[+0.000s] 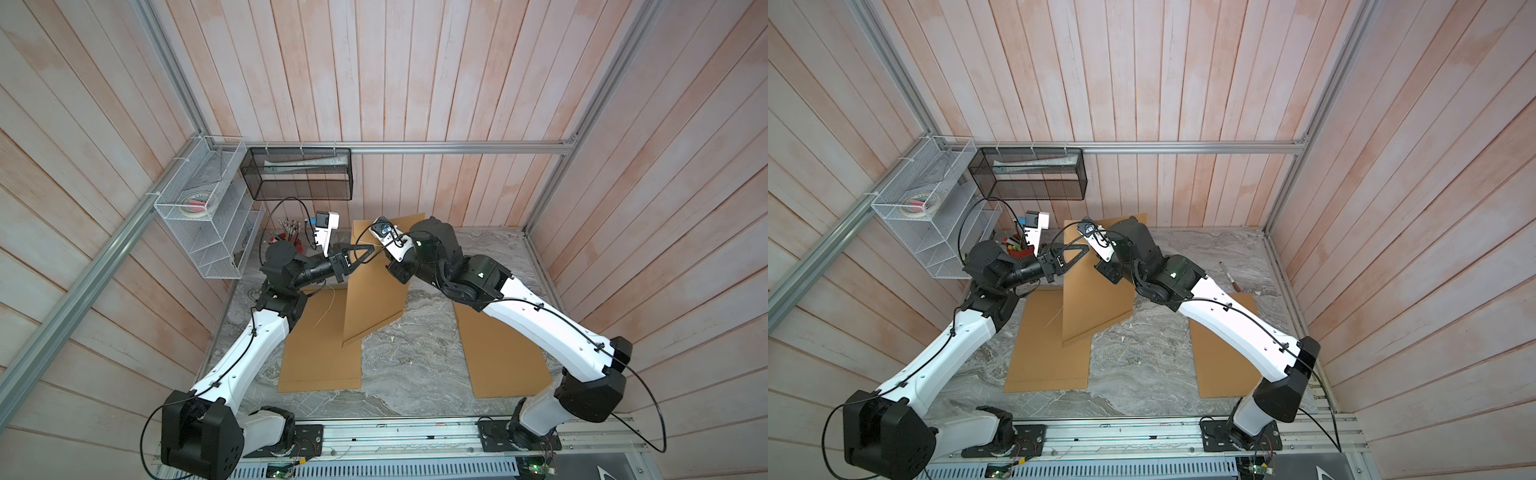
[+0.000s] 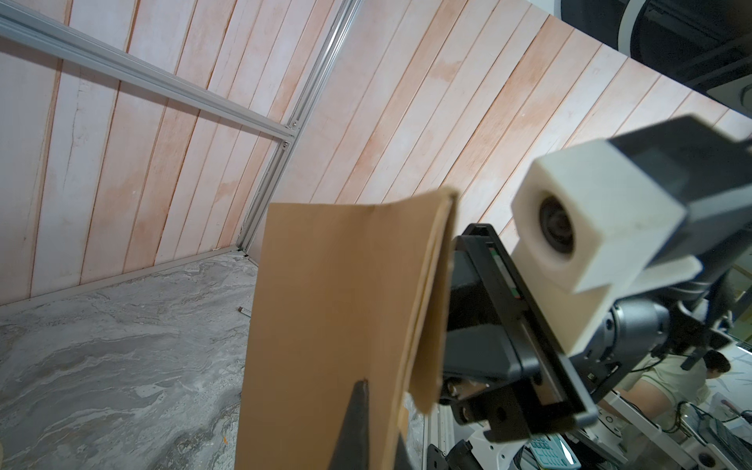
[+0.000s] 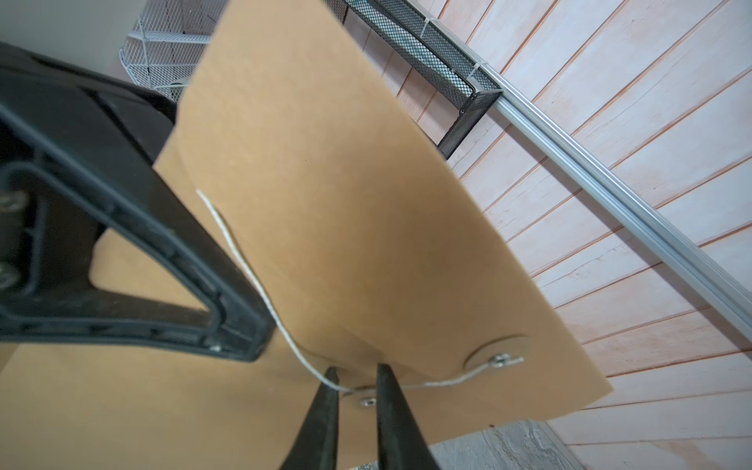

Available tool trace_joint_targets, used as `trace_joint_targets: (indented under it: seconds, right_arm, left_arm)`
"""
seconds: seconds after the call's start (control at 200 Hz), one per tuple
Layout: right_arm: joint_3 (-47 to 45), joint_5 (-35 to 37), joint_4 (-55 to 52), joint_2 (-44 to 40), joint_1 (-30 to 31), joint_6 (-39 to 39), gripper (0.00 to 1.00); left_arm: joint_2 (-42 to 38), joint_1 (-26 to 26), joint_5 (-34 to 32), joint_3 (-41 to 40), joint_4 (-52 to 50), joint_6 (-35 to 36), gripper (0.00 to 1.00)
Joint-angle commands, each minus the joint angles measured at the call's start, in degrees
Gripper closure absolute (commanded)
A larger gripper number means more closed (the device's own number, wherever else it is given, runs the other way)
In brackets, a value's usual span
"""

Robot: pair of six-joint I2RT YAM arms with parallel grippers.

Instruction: Open the file bag

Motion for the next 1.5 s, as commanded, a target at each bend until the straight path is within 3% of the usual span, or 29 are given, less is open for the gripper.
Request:
trace_joint_targets:
  seconds: [0.0, 0.255, 0.85, 1.491]
  right_arm:
    - [2.0, 1.0, 1.8, 1.0, 0.5, -0.6, 0.85]
    - [1.9, 0.5, 2.0, 0.5, 1.0, -0.3, 1.0]
    - [-5.4, -7.1, 9.5, -6.0, 1.2, 5.5, 1.0]
    - [-12.6, -14.3, 15.0, -8.8, 1.2, 11.7, 1.0]
  left_arm:
    - [-0.4, -0.2, 3.0, 2.0, 1.7, 0.2, 1.0]
    - [-0.5, -0.2, 1.9, 1.8, 1.7, 0.4, 1.0]
    - [-2.9, 0.0, -7.9, -1.5, 5.3, 0.9, 1.0]
    - [-4.0, 0.1, -13.0, -6.4, 16.0, -4.9, 1.0]
